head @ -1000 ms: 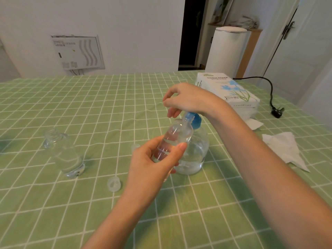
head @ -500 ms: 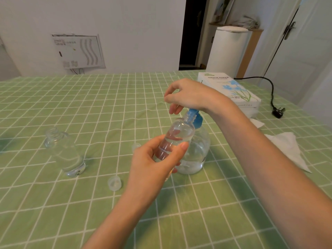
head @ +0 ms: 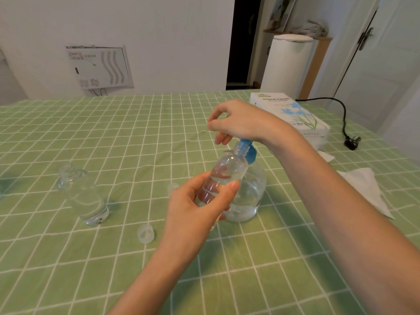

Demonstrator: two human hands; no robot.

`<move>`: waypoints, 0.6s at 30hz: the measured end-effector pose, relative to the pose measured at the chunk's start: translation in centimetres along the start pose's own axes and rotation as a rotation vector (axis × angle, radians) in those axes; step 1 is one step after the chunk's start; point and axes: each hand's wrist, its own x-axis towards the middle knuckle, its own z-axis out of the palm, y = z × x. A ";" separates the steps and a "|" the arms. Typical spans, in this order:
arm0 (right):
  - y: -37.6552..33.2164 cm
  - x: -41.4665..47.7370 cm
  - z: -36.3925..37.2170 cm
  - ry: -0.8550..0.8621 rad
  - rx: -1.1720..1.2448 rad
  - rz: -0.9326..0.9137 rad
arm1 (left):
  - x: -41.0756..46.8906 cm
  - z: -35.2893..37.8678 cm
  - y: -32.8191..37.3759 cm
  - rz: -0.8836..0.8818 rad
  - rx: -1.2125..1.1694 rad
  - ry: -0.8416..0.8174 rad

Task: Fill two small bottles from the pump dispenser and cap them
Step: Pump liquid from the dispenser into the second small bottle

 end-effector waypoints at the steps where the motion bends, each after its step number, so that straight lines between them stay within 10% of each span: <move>1: -0.1 0.0 -0.1 -0.002 -0.002 0.001 | 0.0 0.0 0.0 0.001 -0.003 0.001; 18: 0.0 -0.3 0.3 -0.022 0.015 0.014 | 0.0 0.0 0.0 -0.003 0.000 -0.001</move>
